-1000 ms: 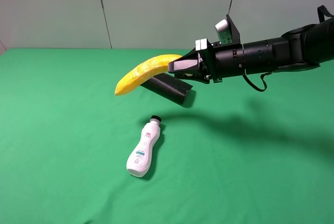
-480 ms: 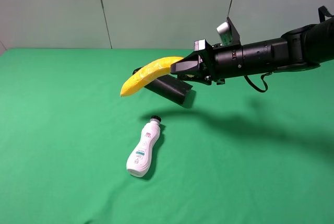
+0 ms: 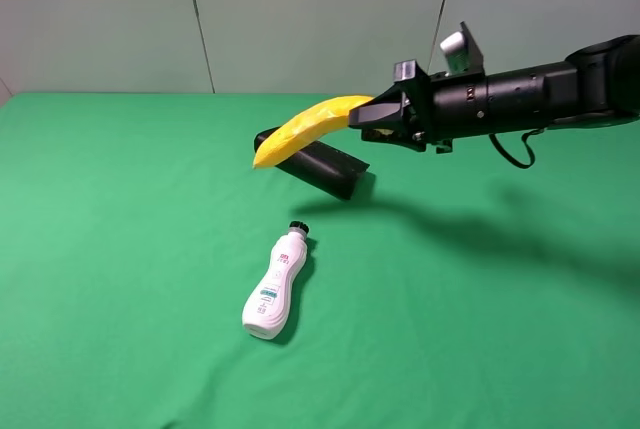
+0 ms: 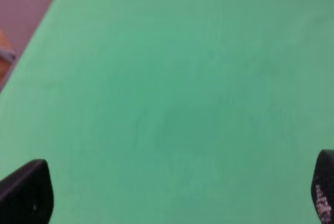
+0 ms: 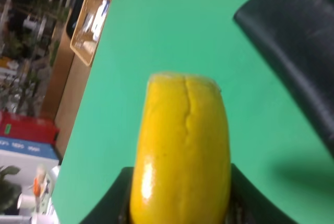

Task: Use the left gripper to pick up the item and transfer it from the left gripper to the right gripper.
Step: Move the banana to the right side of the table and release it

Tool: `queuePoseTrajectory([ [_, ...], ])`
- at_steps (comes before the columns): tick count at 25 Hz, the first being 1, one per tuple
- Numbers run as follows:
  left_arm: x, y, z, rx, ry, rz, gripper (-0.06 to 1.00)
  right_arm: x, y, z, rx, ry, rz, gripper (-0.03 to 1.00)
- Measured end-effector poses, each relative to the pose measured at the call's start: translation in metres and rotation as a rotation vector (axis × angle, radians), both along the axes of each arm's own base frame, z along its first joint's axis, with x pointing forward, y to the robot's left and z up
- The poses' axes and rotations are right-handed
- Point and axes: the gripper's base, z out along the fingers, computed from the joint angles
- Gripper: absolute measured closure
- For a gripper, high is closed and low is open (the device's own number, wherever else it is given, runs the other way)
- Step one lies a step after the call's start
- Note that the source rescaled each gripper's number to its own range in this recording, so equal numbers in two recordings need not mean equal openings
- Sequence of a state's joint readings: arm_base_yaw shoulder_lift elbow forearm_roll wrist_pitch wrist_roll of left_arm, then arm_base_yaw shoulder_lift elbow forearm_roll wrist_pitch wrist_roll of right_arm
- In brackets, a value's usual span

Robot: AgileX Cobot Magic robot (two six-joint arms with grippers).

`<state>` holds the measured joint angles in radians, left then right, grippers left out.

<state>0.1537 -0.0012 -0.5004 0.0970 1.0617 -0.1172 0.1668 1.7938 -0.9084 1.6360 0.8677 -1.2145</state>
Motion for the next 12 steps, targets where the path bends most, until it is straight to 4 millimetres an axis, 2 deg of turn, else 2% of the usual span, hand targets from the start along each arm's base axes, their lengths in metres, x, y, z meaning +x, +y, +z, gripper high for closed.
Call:
queuePoseTrajectory([
  [12,0.0,0.0,0.0,0.0,-0.002,0.008,-0.03,-0.009,-0.062,0.042,-0.173,-0.048,-0.136,0.96],
])
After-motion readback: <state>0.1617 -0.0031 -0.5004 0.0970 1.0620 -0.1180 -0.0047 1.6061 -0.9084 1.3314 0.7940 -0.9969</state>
